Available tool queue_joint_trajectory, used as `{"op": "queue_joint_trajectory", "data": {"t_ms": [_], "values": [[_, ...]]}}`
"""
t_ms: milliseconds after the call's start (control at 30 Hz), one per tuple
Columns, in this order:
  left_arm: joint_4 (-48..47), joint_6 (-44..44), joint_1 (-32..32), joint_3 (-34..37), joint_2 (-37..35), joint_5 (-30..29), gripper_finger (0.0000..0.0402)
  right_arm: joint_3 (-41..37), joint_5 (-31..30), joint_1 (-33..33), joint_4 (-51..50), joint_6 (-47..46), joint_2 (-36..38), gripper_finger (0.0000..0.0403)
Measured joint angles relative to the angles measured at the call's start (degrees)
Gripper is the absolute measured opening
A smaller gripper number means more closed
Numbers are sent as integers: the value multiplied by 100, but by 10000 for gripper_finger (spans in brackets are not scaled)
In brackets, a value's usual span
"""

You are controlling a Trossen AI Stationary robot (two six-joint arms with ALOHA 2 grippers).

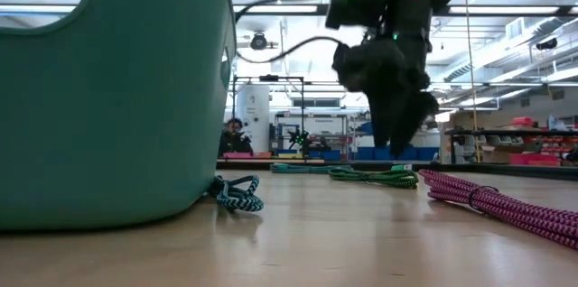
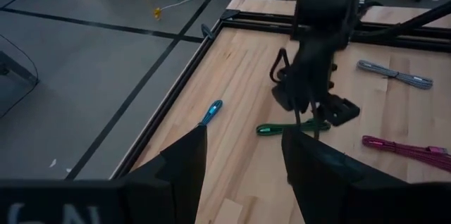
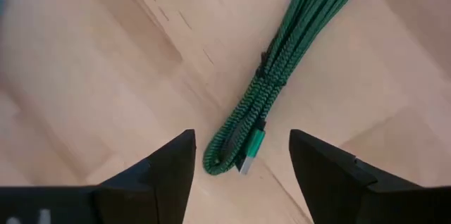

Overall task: Pick and place USB-C Cables
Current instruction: Put the green charger cable into the green bin

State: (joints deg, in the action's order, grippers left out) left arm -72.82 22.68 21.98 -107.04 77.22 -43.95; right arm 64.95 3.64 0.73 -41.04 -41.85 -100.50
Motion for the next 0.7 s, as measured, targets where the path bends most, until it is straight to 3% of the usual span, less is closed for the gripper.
{"op": "queue_joint_trajectory", "data": {"t_ms": [300, 433, 567, 700], "values": [[-4, 2, 0, 0, 0, 0, 190, 9, 33, 2, 91, -8, -626, 239], [-9, 4, 0, 0, 1, 1, 190, 31, 29, 2, 76, -108, -751, 219], [-38, 4, 0, 0, 0, 1, 190, 24, 5, -5, 3, -150, -738, 154], [-39, 4, 2, 0, 0, 1, 190, 2, 11, -67, -81, -146, -643, 44]]}}
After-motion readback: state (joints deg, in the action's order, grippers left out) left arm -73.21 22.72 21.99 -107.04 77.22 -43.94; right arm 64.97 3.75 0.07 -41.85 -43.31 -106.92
